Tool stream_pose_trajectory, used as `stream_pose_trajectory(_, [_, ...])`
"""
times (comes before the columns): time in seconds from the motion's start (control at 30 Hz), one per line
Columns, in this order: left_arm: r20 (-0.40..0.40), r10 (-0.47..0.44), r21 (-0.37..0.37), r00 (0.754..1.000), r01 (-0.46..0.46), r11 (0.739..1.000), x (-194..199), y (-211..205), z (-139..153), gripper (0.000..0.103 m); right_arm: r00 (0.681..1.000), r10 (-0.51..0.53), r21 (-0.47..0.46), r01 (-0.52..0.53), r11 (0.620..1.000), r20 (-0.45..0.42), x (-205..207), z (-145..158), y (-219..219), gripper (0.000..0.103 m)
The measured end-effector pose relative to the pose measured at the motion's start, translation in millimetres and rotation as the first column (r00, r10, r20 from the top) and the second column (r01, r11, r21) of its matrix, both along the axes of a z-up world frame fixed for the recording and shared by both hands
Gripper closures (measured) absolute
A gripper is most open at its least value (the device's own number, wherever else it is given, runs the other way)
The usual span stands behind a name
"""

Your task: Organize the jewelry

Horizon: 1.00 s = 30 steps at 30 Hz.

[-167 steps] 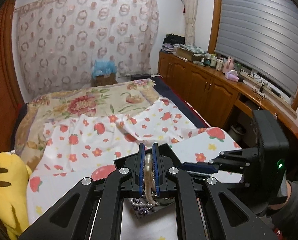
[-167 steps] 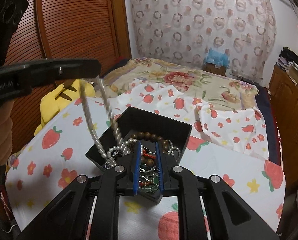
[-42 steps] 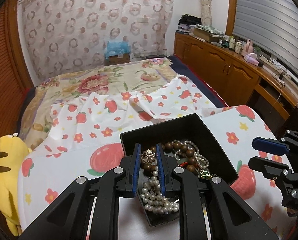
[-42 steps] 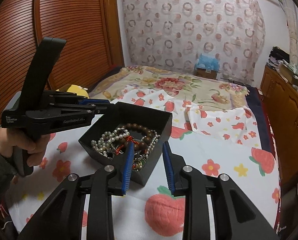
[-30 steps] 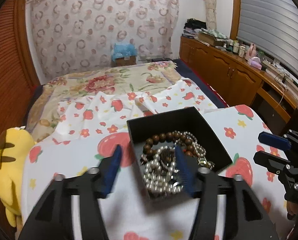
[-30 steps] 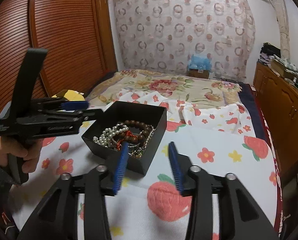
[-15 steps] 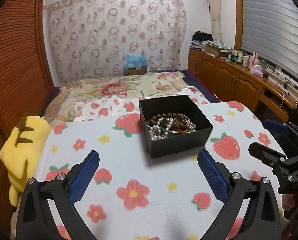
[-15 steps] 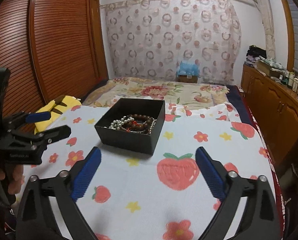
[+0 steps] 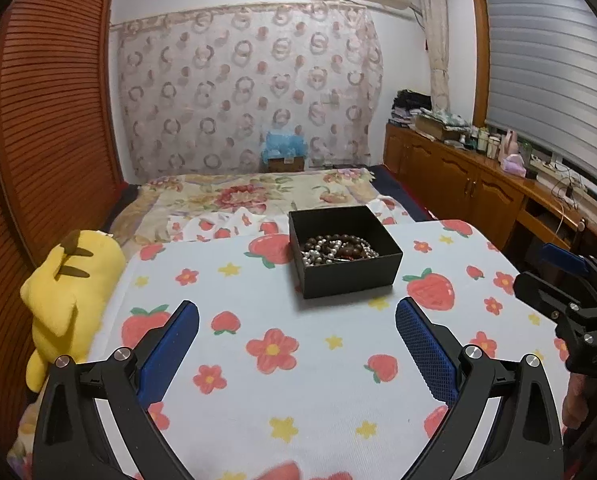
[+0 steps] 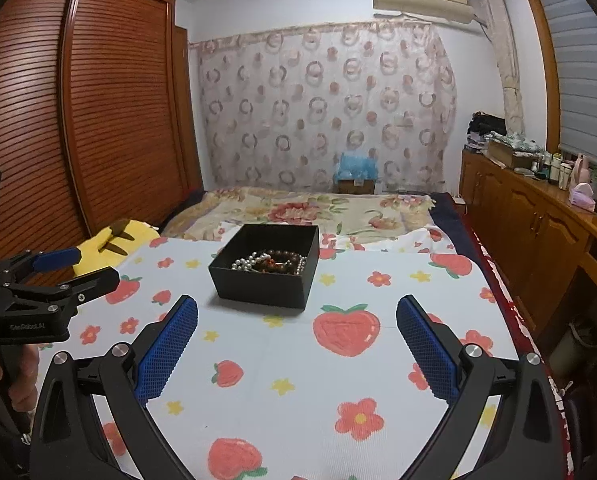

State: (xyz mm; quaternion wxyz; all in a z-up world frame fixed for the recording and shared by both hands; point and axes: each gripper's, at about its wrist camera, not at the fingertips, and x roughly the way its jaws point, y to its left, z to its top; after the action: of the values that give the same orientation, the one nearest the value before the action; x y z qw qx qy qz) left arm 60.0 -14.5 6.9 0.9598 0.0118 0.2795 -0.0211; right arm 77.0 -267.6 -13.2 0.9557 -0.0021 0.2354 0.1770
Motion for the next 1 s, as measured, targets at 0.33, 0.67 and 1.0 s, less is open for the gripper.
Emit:
stream_pose_trajectory(0.33, [0.030, 0.008, -0.007, 1.000, -0.008, 1.000, -16, 2, 6, 0.008, 1.000, -0.016, 0.003, 0.016, 1.000, 0.015, -12, 3, -3, 0.003])
stream_pose_trajectory(0.67, [0.030, 0.006, -0.009, 1.000, -0.005, 1.000, -17, 1, 6, 0.008, 1.000, -0.015, 0.003, 0.015, 1.000, 0.015, -13, 4, -4, 0.003])
stream_pose_trajectory(1.0, [0.032, 0.006, -0.008, 0.999, -0.006, 1.000, -17, 1, 6, 0.008, 1.000, -0.016, 0.005, 0.016, 1.000, 0.016, -14, 2, -5, 0.003])
